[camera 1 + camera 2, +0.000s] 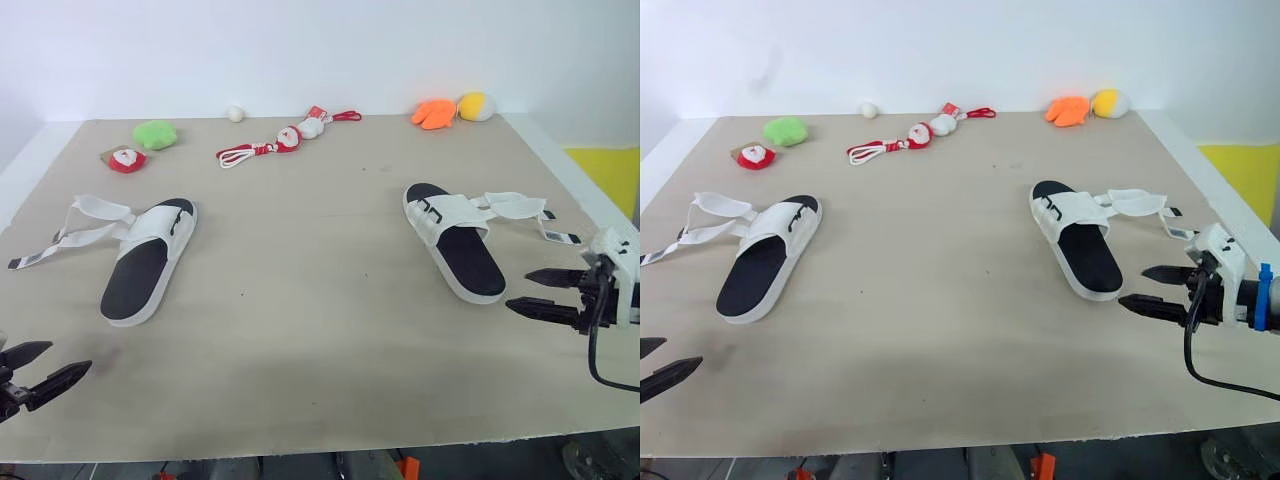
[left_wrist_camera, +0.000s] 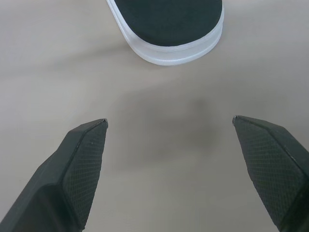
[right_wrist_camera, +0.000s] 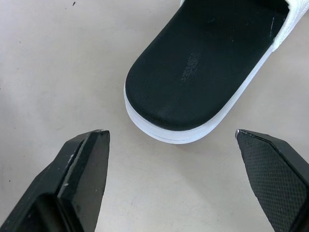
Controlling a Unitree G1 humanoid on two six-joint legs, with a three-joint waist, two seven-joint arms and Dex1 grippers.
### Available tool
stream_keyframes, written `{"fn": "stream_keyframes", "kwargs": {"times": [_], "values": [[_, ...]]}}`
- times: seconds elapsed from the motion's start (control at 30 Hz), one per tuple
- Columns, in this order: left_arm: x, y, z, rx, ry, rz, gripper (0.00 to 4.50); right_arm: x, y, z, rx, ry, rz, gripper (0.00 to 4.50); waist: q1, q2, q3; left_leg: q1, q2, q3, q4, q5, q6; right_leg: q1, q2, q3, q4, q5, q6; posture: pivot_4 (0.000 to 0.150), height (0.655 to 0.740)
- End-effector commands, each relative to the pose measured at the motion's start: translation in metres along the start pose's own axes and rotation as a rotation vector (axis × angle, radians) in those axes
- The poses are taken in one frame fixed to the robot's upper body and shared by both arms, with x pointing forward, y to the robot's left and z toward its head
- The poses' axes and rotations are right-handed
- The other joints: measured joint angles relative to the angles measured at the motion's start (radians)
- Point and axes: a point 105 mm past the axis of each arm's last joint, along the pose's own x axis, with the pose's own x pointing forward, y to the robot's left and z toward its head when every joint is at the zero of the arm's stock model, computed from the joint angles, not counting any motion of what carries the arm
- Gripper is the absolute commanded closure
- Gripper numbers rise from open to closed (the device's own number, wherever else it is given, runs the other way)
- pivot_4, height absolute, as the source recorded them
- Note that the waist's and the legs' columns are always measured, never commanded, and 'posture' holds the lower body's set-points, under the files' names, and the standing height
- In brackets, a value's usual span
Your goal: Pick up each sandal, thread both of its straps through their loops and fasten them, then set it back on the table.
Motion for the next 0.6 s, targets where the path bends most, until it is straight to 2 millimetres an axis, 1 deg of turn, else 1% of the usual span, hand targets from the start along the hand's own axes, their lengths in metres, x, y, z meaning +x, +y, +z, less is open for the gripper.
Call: {"fn": "stream_keyframes", "kwargs": {"times": [0.03,0.17,0.6], "values": [[-0.0067,0.0036,0.0073,0.01,-0.023,0.023,0.19,-0.0054,-0.0016,0.0125,-0.039,-0.026,-0.008,0.0,0.0,0.0,0.0,0.0,0.0,0.0,0.0,0.0,0.0,0.0,0.0,0.0,0.0,0.0,0.0,0.15,0.74],[-0.0056,-0.0001,0.0083,-0.009,-0.026,0.004,0.19,-0.007,-0.0025,0.0113,-0.035,-0.025,-0.009,0.0,0.0,0.0,0.0,0.0,0.0,0.0,0.0,0.0,0.0,0.0,0.0,0.0,0.0,0.0,0.0,0.15,0.74],[-0.0062,0.0023,0.0054,-0.017,-0.014,0.002,0.19,-0.0069,-0.0041,0.0085,-0.033,-0.026,-0.01,0.0,0.0,0.0,0.0,0.0,0.0,0.0,0.001,0.0,0.0,0.0,0.0,0.0,0.0,0.001,0.0,0.15,0.74]]}}
